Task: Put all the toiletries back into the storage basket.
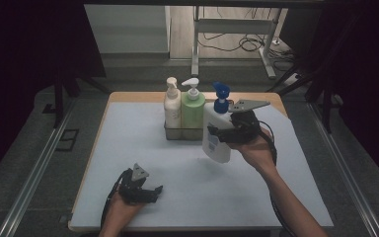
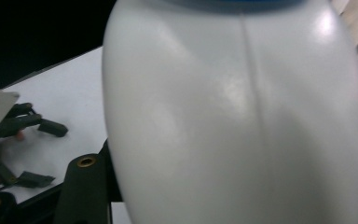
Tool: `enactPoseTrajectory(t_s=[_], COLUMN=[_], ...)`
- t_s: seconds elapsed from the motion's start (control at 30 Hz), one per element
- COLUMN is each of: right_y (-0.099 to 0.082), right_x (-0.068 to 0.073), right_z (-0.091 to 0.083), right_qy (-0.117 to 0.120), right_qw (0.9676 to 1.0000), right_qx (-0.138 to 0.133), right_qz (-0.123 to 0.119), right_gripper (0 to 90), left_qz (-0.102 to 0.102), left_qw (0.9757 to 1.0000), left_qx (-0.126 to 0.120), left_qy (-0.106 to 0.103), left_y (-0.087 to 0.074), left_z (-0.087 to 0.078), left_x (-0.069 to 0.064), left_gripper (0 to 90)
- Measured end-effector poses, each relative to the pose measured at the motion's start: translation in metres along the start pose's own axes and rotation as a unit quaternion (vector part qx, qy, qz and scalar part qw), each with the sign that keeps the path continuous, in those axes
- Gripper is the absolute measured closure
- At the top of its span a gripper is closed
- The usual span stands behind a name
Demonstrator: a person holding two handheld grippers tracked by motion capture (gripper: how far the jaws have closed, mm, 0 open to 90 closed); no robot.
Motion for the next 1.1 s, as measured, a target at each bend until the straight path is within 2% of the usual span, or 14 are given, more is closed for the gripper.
enactPoseTrajectory(t_s=[0.3,0.57,1.1], right_y=[0.007,0.014,0.026], right_x=[-0.018,-0.030,-0.053], right_z=[-0.008,-0.008,0.003], right_qy=[-0.027,-0.044,-0.068], right_qw=[0.9995,0.9988,0.9971], right_qx=[-0.004,-0.010,-0.017], right_qz=[0.012,0.017,0.031], right_gripper=[40.0,40.0,40.0], left_qz=[0.000,0.000,0.000], left_qw=[1.0000,1.0000,1.0000], left_qx=[0.000,0.000,0.000], left_qy=[0.000,0.000,0.000], left_y=[0.000,0.000,0.000], left_z=[0.000,0.000,0.000], left_x=[0.000,0.000,0.000], left_gripper=[12.2,12.2,12.2])
Point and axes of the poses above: each handheld gripper's, and its own axes: z roughly forward along the jaws, y roughly out of its top, x roughly to its left, the point moved 1 cm from there along z, roughly forward along the jaws, and after that the axes turned 4 degrees about y, right-handed, at the moved point
